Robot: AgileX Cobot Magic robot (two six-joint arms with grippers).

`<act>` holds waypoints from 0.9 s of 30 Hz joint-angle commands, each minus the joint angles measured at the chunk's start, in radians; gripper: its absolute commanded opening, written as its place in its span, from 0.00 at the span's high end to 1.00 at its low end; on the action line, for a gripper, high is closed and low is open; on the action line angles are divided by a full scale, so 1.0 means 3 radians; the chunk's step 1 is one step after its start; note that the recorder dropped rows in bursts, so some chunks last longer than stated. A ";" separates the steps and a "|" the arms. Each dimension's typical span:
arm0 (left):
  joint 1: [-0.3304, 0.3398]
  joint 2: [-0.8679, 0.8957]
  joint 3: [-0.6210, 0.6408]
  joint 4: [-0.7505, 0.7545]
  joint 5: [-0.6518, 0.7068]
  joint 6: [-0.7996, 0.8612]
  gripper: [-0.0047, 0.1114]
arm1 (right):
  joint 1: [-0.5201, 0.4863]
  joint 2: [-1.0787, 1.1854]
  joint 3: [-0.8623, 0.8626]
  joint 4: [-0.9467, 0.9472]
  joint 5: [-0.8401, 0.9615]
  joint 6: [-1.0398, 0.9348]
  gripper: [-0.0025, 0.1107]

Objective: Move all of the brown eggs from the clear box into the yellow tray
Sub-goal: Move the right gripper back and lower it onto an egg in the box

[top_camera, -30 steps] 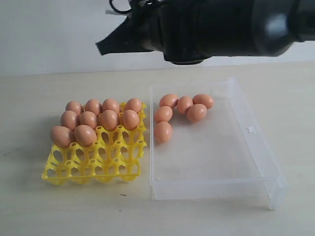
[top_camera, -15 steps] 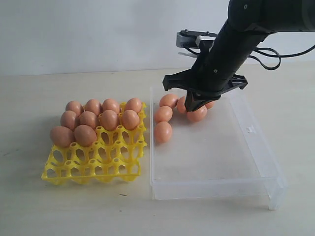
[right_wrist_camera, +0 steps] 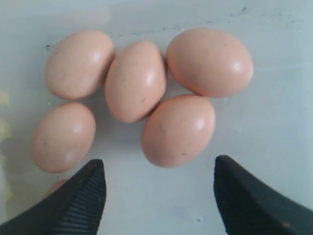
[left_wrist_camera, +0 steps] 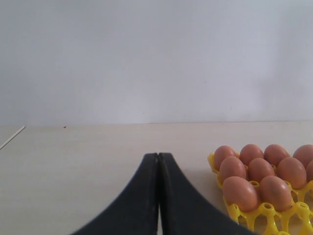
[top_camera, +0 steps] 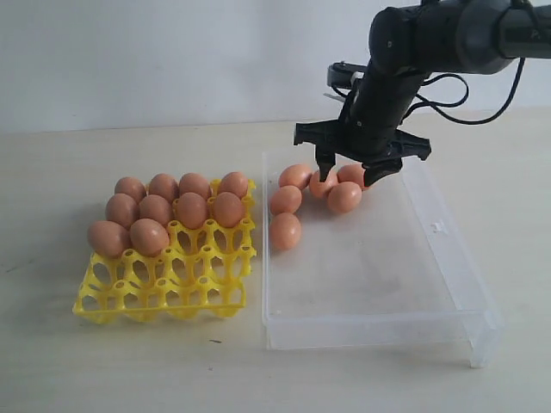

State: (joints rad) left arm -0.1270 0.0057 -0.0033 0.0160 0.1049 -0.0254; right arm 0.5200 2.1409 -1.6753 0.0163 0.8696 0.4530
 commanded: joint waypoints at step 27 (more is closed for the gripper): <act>-0.0008 -0.0019 0.0011 -0.0024 -0.0007 -0.0012 0.96 | -0.0202 0.0545 -0.0361 0.0111 0.0084 0.0305 0.57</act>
State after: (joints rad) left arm -0.1270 0.0057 -0.0033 0.0160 0.1049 -0.0254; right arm 0.4635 2.3011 -1.7781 0.0465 0.8814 0.5568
